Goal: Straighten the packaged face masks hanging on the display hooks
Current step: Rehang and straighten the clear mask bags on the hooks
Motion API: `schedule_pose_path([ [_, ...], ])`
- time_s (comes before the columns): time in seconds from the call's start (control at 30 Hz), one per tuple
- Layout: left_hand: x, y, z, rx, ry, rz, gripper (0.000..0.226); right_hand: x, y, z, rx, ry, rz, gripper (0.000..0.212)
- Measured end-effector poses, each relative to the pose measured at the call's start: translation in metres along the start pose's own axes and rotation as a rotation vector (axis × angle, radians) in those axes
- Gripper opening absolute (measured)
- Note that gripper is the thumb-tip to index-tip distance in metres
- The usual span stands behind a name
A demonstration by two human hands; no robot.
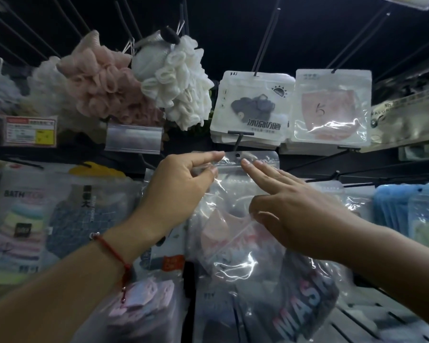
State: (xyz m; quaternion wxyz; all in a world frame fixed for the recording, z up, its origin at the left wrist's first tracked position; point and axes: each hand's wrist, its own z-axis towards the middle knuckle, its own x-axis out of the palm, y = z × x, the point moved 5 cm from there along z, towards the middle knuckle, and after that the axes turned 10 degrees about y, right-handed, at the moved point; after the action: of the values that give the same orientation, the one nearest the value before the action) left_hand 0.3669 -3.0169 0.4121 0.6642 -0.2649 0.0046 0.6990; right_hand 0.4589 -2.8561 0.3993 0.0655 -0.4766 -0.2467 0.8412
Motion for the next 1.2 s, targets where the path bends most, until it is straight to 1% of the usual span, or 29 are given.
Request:
schedule_pose_path([
  [0.1,0.004,0.005,0.0,0.002,0.032,0.067,0.029,0.004,-0.002,-0.001,0.028,0.051,0.036,0.021],
  [0.23,0.012,0.021,0.011,0.021,0.043,0.238,0.03,0.013,-0.009,0.009,0.054,0.089,0.097,0.02],
  [0.3,0.015,0.032,0.019,0.016,0.076,0.298,0.032,0.02,-0.012,0.017,0.067,0.12,0.142,0.017],
  [0.47,0.02,0.047,0.029,-0.023,0.149,0.507,0.035,0.034,-0.019,0.034,0.12,0.144,0.204,0.016],
  [0.63,0.025,0.054,0.028,-0.045,0.23,0.656,0.04,0.037,-0.022,0.036,0.151,0.142,0.261,0.017],
  [0.7,0.026,0.055,0.022,-0.049,0.226,0.742,0.042,0.034,-0.022,0.033,0.164,0.14,0.268,0.017],
  [0.77,0.025,0.047,0.013,0.035,0.158,0.893,0.04,0.03,-0.022,0.027,0.179,0.13,0.264,0.017],
  [0.8,0.023,0.039,0.006,0.097,0.12,0.907,0.039,0.027,-0.022,0.024,0.187,0.109,0.257,0.017],
  [0.83,0.021,0.03,0.0,0.145,0.096,0.878,0.04,0.024,-0.022,0.02,0.197,0.076,0.251,0.017],
  [0.87,0.019,0.022,-0.006,0.159,0.113,0.796,0.042,0.02,-0.022,0.016,0.214,0.044,0.245,0.017],
  [0.9,0.019,0.015,-0.013,0.145,0.137,0.681,0.043,0.015,-0.022,0.012,0.241,0.02,0.24,0.017],
  [0.97,0.021,0.008,-0.026,0.078,0.244,0.443,0.048,0.003,-0.021,0.003,0.293,-0.009,0.239,0.017],
  [1.0,0.023,0.004,-0.031,0.072,0.282,0.367,0.048,-0.005,-0.021,-0.001,0.311,-0.025,0.247,0.017],
  [1.1,0.029,-0.01,-0.038,0.145,0.314,0.285,0.041,-0.026,-0.023,-0.01,0.335,-0.101,0.266,0.016],
  [1.2,0.026,-0.02,-0.033,0.217,0.239,0.258,0.044,-0.037,-0.027,-0.014,0.33,-0.169,0.285,0.014],
])
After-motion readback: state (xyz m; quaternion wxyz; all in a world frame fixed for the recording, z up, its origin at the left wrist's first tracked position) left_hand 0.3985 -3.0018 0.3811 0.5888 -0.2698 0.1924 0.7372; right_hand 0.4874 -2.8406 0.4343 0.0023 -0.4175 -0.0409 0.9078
